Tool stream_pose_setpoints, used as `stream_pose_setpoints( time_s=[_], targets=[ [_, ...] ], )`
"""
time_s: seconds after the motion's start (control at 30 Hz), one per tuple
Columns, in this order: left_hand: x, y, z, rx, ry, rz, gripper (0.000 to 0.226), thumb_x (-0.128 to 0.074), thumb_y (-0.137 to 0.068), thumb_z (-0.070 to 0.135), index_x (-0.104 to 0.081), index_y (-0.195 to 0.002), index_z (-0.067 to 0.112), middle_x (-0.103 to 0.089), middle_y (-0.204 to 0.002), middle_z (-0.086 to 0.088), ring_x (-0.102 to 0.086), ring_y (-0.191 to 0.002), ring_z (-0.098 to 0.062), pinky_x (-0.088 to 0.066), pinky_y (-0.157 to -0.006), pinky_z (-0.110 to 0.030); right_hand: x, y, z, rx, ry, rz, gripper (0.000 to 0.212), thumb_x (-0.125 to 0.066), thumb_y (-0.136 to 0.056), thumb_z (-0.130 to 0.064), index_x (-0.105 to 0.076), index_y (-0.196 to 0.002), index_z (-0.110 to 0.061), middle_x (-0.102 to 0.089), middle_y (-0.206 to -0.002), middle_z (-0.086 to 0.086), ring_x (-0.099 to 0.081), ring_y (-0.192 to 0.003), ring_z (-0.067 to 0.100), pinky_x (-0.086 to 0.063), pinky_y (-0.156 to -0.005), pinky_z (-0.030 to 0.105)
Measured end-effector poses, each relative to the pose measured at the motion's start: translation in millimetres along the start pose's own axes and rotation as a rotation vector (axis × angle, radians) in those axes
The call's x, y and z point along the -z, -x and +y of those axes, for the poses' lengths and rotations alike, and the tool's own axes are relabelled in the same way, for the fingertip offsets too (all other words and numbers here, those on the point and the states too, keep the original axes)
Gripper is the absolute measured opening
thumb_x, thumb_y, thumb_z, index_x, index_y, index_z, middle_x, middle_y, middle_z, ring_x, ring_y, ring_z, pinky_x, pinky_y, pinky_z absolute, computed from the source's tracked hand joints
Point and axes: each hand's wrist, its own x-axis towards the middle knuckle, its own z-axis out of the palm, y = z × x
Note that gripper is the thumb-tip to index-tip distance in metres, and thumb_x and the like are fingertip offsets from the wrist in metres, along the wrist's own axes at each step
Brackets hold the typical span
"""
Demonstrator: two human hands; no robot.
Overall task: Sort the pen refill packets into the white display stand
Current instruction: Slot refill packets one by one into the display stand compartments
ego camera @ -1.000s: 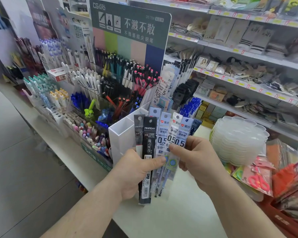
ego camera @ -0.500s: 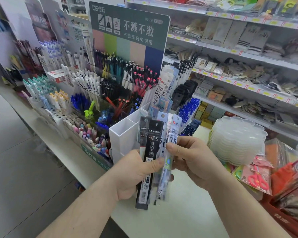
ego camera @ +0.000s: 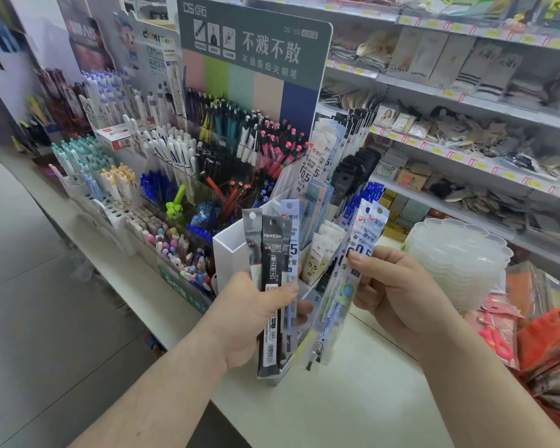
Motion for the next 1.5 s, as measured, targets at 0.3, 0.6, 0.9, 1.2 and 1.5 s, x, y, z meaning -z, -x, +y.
stream_pose_setpoints(
  time_s=[0.3,0.6,0.9,1.2,1.5],
  targets=[
    [-10,0,1,-0.028,-0.077,0.056,0.017,-0.066,-0.091,0.010,-0.072,-0.106,0.010,-0.077,-0.104,-0.006,-0.070,-0.105,-0.027,-0.052,-0.096,-0.049,-10,-2,5,0.031,0.080,-0.003,0.013,-0.083,-0.072,-0.016,-0.074,-0.078,-0.010,-0.054,-0.084,0.022,-0.030,-0.047,0.013,-0.028,-0.045,0.021],
    [-10,3,5,0.041,-0.086,-0.149,0.042,-0.065,-0.079,0.027,-0.068,-0.117,0.009,-0.073,-0.114,-0.013,-0.067,-0.111,-0.031,-0.046,-0.103,-0.056,-13,-2,10,0.045,0.155,0.099,0.008,-0.071,-0.084,-0.012,-0.074,-0.084,-0.004,-0.065,-0.077,0.018,-0.045,-0.046,0.014,-0.036,-0.047,0.025],
    [-1,0,18,-0.001,-0.048,-0.071,0.022,-0.057,-0.096,0.016,-0.067,-0.113,0.008,-0.075,-0.105,-0.014,-0.071,-0.075,-0.022,-0.057,-0.061,-0.032,-11,-11,-10,0.049,0.007,0.109,0.002,-0.070,-0.077,-0.004,-0.069,-0.077,-0.006,-0.064,-0.071,0.013,-0.054,-0.056,0.023,-0.042,-0.043,0.021],
    [12,-6,45,-0.210,0.091,0.217,0.021,-0.047,-0.103,0.015,-0.068,-0.099,0.016,-0.073,-0.079,-0.006,-0.070,-0.068,-0.022,-0.056,-0.062,-0.037,-18,-47,-75,0.262,-0.098,0.297,0.009,-0.062,-0.094,-0.003,-0.053,-0.096,-0.003,-0.064,-0.059,0.007,-0.057,-0.044,0.011,-0.050,-0.046,0.021],
    [13,-6,55,-0.219,0.173,0.222,0.020,-0.047,-0.103,0.015,-0.066,-0.099,0.014,-0.066,-0.065,-0.002,-0.060,-0.051,-0.015,-0.045,-0.045,-0.024,-38,-110,-92,0.319,0.246,0.394,0.015,-0.072,-0.090,-0.012,-0.061,-0.095,-0.004,-0.068,-0.070,0.009,-0.065,-0.054,0.014,-0.056,-0.058,0.025]
  ],
)
